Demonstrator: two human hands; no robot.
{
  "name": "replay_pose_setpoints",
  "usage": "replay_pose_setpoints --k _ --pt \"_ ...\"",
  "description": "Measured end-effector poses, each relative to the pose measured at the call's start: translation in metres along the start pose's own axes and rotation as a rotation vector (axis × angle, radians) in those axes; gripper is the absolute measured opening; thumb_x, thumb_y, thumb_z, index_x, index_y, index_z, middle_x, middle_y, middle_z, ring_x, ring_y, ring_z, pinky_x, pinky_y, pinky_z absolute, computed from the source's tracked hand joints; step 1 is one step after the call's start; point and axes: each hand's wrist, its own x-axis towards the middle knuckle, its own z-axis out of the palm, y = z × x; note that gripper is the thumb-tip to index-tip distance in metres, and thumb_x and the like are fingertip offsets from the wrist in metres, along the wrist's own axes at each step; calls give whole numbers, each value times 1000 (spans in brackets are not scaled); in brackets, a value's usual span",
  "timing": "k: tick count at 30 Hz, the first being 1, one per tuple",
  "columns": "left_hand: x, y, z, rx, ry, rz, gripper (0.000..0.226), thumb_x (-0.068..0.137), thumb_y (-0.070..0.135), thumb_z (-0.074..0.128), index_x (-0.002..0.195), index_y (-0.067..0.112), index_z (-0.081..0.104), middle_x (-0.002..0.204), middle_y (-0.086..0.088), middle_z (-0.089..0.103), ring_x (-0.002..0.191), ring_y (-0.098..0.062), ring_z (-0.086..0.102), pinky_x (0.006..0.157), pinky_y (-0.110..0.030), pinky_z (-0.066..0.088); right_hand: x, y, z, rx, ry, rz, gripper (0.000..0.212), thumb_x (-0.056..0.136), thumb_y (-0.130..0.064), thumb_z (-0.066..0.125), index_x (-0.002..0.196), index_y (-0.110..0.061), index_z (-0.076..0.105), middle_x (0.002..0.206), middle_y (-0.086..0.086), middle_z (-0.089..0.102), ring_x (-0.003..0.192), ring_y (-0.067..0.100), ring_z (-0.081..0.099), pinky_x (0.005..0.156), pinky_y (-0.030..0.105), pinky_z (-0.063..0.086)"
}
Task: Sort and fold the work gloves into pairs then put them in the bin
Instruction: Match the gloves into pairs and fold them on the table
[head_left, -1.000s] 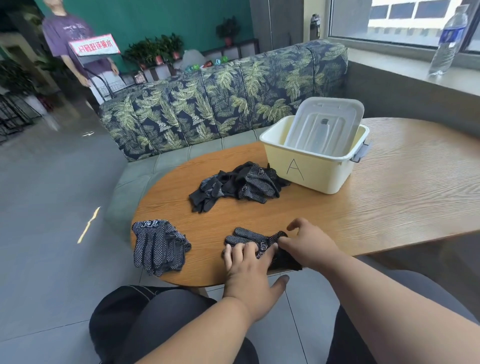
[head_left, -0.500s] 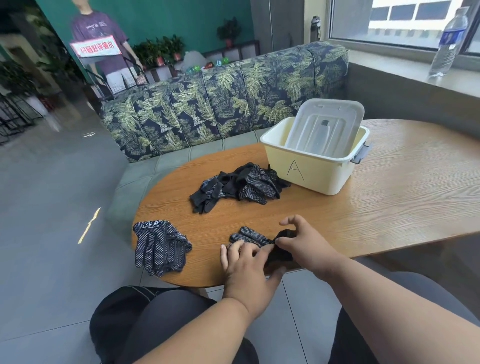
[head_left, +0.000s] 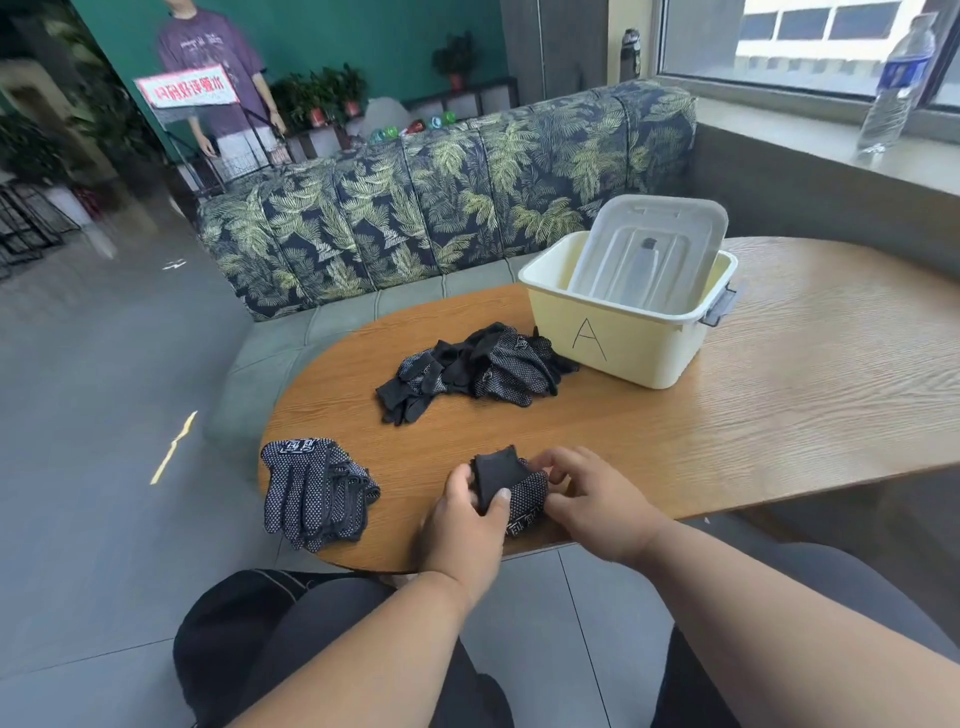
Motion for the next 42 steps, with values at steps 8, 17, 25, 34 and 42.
replay_pose_setpoints --k 8,17,25,34,42 --pt "-5 2 -15 149 155 146 73 79 55 76 141 34 46 136 6 45 126 -19 48 106 -37 42 -1 5 8 -388 -17 -117 54 78 -38 69 131 -38 63 105 -8 49 101 16 52 89 25 41" --pt "-14 5 -26 395 -128 379 51 88 51 64 137 39 54 136 24 49 131 -7 34 112 -27 28 5 12 17 -346 92 -114 38 88 -51 69 122 -35 70 102 -9 55 103 18 58 87 28 42" --pt "-9 11 -40 -3 -187 136 26 86 28 65 102 48 69 101 19 70 97 -3 61 90 -32 54 2 10 14 -353 62 -215 47 76 -55 80 117 -36 69 124 -10 52 110 13 46 101 32 42" --pt "-17 16 -65 -484 -360 43 26 96 16 71 122 13 70 119 -2 76 116 -19 69 101 -32 53 -8 -16 16 496 -19 -123 27 93 -36 78 90 -13 64 85 4 73 78 24 67 78 42 57" --pt "-10 29 -137 -619 -133 -8 24 101 21 62 123 15 67 117 -2 77 110 -20 72 99 -42 52 -8 -2 8 482 -1 68 39 90 -61 65 92 -22 66 75 4 73 71 13 61 77 39 48"
